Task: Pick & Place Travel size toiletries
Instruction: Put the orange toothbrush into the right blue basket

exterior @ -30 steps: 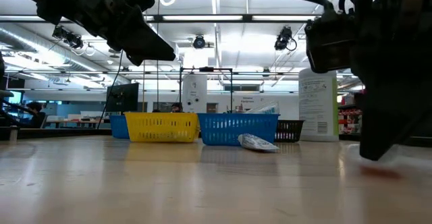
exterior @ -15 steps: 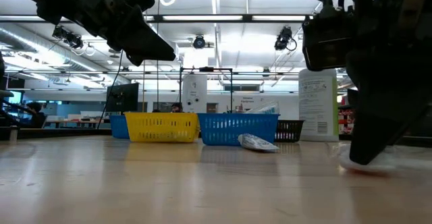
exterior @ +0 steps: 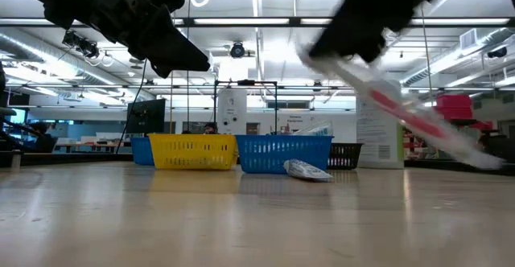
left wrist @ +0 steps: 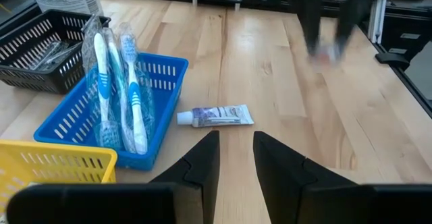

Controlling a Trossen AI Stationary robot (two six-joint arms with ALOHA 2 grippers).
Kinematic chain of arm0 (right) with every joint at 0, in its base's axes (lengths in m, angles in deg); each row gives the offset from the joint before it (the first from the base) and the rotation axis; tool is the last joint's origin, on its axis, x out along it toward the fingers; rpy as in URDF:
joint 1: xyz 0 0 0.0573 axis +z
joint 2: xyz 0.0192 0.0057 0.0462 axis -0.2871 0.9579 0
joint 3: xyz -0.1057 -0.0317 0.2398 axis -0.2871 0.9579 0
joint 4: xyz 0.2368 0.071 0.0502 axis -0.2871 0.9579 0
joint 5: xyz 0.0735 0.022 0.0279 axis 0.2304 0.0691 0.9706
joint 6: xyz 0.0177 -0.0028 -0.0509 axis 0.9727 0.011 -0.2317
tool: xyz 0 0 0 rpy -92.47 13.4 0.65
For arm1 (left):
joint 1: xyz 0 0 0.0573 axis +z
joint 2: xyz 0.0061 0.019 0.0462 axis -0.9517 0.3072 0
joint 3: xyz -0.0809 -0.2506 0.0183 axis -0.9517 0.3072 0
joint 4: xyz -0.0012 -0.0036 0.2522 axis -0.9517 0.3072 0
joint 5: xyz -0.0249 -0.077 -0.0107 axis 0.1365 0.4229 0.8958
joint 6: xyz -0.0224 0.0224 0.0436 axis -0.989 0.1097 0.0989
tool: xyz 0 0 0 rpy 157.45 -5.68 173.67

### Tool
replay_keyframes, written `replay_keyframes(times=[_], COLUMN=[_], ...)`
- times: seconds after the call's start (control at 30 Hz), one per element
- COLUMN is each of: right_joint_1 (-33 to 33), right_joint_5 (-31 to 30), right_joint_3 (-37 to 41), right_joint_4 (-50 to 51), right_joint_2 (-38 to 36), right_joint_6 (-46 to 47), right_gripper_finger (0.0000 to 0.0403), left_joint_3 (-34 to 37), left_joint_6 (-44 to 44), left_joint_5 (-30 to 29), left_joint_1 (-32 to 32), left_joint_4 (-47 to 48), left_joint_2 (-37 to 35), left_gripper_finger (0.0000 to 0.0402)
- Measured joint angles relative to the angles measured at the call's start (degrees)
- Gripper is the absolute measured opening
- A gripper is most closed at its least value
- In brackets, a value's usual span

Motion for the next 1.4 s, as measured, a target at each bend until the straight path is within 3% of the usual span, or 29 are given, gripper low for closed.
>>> replay_keyframes(times=[0.17,0.3,0.4,0.53,0.67,0.9,1.13,1.4], right_joint_1=[-3.99,-10.1,-16.24,-24.36,-30.2,-33.05,-32.26,-31.89], right_joint_5=[-11.38,-13.84,-11.87,-3.18,6.17,11.93,12.09,13.78], right_joint_3=[-0.82,-5.08,-8.91,-11.06,-10.49,-10.47,-10.43,-10.43], right_joint_4=[-4.88,-1.52,2.78,9.11,9.17,7.57,7.38,7.13], right_joint_2=[-5.54,-6.97,-6.51,-4.07,-0.85,5.42,9.36,9.93], right_joint_6=[-28.08,-44.62,-50.23,-51.99,-53.26,-55.51,-57.67,-57.21], right_gripper_finger=[0.0082,0.0082,0.0082,0.0082,0.0083,0.0084,0.0088,0.0143], left_joint_3=[0.0,0.0,0.0,0.0,0.0,0.0,0.0,0.0], left_joint_6=[-0.01,-0.01,0.01,0.01,0.02,1.65,3.75,3.71], left_joint_5=[0.0,-0.02,-1.24,-4.1,-4.74,-4.73,-4.72,-4.52], left_joint_1=[0.0,0.02,0.02,0.02,0.02,0.02,0.02,0.02], left_joint_4=[-0.08,-0.32,-0.24,0.04,0.07,0.24,0.1,0.52], left_joint_2=[0.0,0.02,0.02,0.02,0.07,0.07,0.07,0.07], left_gripper_finger=[0.0098,0.0098,0.0098,0.0098,0.0098,0.0098,0.0098,0.0098])
